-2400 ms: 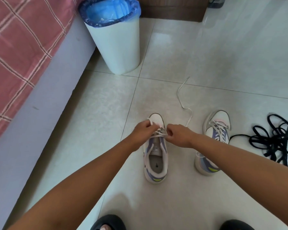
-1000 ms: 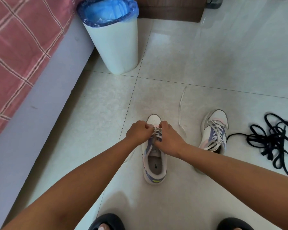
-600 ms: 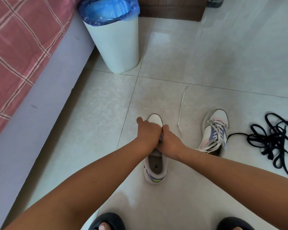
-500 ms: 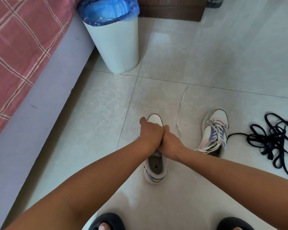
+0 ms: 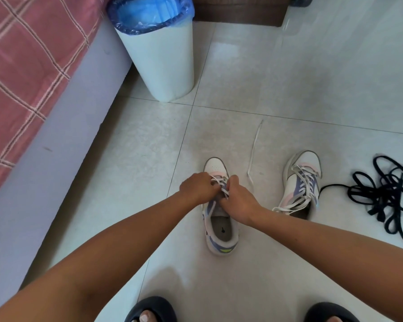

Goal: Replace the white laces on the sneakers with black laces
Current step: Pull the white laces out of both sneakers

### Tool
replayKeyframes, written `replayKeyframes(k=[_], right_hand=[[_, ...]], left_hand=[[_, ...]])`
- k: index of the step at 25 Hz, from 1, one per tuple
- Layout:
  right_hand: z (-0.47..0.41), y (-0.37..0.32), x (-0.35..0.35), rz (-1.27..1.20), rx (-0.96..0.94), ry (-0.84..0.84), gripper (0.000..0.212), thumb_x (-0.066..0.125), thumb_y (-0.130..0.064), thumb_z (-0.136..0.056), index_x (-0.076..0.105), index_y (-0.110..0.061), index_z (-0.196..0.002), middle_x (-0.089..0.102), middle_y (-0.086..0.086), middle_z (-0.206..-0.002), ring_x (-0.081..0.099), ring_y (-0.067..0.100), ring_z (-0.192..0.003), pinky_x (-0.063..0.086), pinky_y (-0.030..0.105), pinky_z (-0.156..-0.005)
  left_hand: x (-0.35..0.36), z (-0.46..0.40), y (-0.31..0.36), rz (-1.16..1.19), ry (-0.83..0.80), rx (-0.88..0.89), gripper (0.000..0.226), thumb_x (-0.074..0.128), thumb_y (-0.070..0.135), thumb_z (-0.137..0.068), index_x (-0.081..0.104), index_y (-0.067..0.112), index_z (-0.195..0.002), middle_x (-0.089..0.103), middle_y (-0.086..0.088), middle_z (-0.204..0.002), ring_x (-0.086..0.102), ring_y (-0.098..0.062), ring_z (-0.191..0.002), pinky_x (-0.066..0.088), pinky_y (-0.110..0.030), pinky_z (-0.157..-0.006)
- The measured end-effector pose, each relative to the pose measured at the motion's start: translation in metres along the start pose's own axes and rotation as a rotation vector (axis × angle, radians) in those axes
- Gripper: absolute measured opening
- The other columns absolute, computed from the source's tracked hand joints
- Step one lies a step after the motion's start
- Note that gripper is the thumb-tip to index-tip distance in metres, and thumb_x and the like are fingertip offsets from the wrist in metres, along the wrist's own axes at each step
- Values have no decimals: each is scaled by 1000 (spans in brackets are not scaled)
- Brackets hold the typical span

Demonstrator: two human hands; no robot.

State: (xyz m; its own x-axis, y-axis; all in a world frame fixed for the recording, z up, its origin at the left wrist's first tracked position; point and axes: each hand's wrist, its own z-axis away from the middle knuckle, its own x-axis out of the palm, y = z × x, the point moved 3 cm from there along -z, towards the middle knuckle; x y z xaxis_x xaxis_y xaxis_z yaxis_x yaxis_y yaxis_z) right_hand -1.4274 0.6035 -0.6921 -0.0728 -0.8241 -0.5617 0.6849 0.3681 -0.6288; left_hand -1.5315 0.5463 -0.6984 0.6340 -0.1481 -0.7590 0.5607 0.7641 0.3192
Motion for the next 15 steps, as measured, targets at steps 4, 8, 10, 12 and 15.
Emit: replayKeyframes(k=[4,8,10,12,15], right_hand=[[2,1,-4,0,6,-6,25,50,-18,-91,27,-13,-102,42,-6,-71,42,8,-59,28,23,-48],[4,0,-3,70,34,-8,23,50,-15,-90,29,-13,-99,44,-3,-72,43,11,-60,31,26,-50],[4,0,1,106,43,-10,23,49,-15,-90,28,-15,-98,46,0,-77,47,16,-65,30,26,-49],[4,1,3,111,54,-2,25,50,-14,-89,27,-16,-99,48,3,-83,50,20,-71,30,26,-49],[4,3,2,100,52,-6,24,50,-14,-89,28,-15,-99,48,2,-82,47,15,-64,29,26,-49]], left_hand=[[-6,-1,-3,-9,-11,89,14,45,24,-94,51,14,-88,64,-11,-100,54,-23,-81,37,-30,-68],[-21,2,-10,-634,407,318,29,78,29,-68,62,16,-88,66,-4,-78,63,-22,-72,45,-33,-71],[-15,2,-17,-242,239,-23,36,58,33,-87,51,12,-115,61,-9,-109,61,-28,-99,41,-34,-79],[4,5,-18,394,-17,-360,37,45,33,-95,47,7,-120,57,-15,-120,58,-32,-106,43,-34,-81],[10,9,-13,251,-81,-143,32,35,24,-100,57,3,-108,62,-19,-113,60,-31,-98,46,-35,-79]])
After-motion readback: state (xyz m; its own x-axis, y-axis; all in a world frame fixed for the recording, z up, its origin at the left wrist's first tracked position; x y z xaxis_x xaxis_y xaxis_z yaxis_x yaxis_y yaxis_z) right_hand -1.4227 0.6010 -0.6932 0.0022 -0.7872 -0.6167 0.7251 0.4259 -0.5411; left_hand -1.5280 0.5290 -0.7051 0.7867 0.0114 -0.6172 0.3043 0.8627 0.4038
